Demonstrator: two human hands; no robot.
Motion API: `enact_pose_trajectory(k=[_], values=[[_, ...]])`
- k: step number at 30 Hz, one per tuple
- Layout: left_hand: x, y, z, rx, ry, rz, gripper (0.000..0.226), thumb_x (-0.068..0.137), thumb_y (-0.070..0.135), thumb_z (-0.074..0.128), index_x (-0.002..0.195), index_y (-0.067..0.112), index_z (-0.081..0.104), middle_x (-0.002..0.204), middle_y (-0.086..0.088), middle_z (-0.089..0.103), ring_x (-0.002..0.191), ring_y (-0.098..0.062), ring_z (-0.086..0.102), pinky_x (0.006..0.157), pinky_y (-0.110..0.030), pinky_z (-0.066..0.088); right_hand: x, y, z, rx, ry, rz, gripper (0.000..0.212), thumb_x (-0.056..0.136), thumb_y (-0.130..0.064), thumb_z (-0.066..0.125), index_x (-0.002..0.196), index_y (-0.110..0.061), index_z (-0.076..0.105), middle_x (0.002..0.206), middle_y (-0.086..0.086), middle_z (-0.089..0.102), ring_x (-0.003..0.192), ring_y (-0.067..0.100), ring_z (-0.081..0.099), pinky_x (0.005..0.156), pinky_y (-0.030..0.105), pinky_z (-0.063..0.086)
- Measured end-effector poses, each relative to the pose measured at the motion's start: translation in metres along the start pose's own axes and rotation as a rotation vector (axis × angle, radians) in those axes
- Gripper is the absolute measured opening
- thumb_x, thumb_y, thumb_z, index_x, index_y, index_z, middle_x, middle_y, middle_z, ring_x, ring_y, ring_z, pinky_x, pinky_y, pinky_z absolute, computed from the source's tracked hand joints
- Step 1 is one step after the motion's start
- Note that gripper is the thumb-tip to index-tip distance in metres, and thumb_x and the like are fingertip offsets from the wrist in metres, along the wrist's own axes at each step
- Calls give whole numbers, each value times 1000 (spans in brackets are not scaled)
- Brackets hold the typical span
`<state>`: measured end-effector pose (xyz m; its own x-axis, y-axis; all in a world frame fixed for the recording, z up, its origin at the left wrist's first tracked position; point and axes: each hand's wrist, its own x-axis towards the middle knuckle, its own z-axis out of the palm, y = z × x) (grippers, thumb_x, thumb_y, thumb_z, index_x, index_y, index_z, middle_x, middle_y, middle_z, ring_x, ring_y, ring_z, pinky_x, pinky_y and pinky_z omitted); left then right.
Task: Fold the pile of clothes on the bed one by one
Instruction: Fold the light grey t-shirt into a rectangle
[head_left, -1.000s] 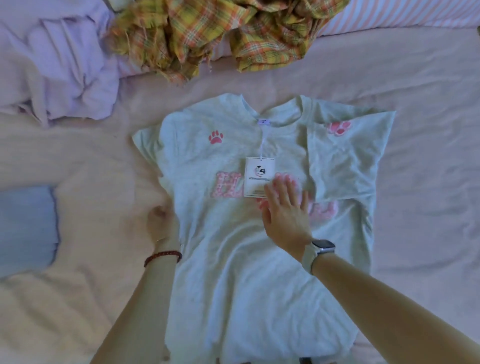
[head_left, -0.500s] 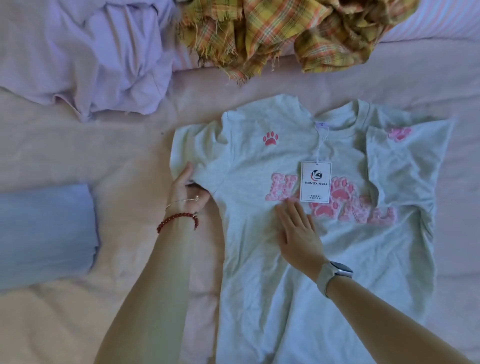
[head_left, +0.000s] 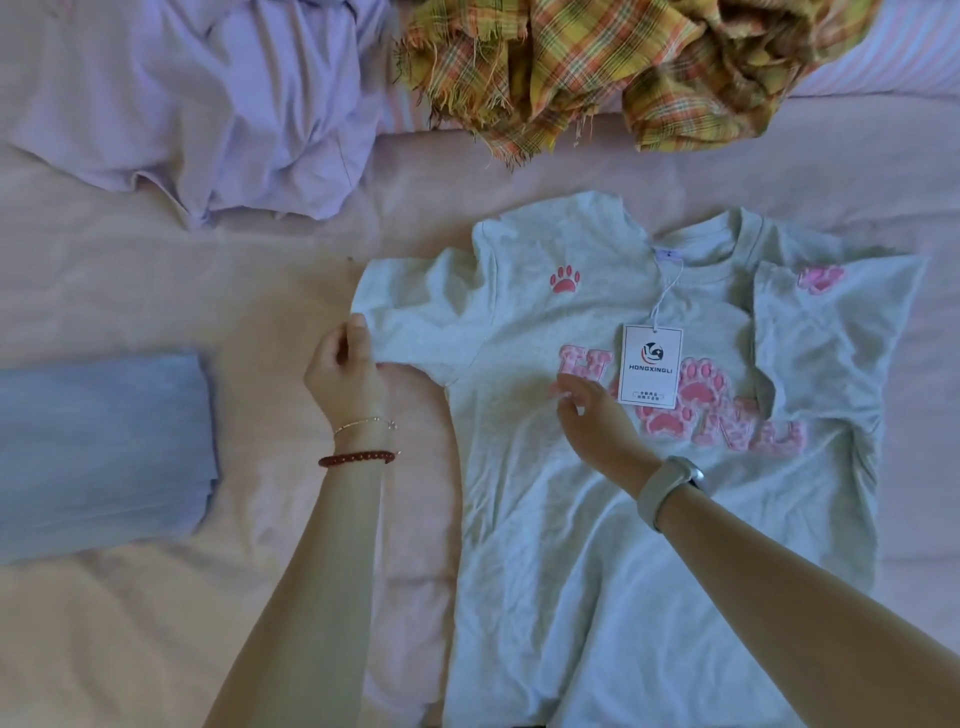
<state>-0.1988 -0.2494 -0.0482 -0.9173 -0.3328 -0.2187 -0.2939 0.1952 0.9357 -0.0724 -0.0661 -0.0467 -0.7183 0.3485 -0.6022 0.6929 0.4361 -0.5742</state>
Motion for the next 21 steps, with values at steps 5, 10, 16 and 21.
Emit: enact_pose_trajectory(k=[5, 10, 16, 21], values=[[24, -26, -33, 360, -170, -377, 35, 78, 44, 54, 58, 16, 53, 50, 2, 55, 74, -22, 51, 72, -35, 45, 2, -4, 3, -104, -34, -12, 42, 96, -12, 38, 139, -11, 41, 139, 11, 41, 126, 24, 43, 99, 29, 35], [18, -2, -27, 149, -271, -611, 22, 90, 32, 55, 77, 15, 61, 78, -3, 64, 73, -19, 62, 73, -34, 52, 11, -32, 11, -206, 231, -291, 33, 91, -7, 42, 118, -4, 60, 117, 15, 59, 111, 35, 51, 91, 43, 44], [-9, -15, -28, -193, -404, -813, 11, 94, 23, 54, 97, 13, 53, 91, -12, 63, 78, -22, 64, 75, -34, 56, 67, -121, 11, -341, 159, -590, 35, 92, -11, 37, 120, -6, 59, 118, 13, 61, 114, 32, 51, 90, 40, 43], [-8, -21, -28, -283, -455, -765, 16, 94, 22, 52, 100, 8, 56, 86, -8, 70, 77, -17, 68, 78, -30, 55, 114, -168, 17, -535, -31, -494, 39, 98, -19, 33, 136, -14, 43, 128, 10, 55, 116, 29, 51, 89, 34, 43]])
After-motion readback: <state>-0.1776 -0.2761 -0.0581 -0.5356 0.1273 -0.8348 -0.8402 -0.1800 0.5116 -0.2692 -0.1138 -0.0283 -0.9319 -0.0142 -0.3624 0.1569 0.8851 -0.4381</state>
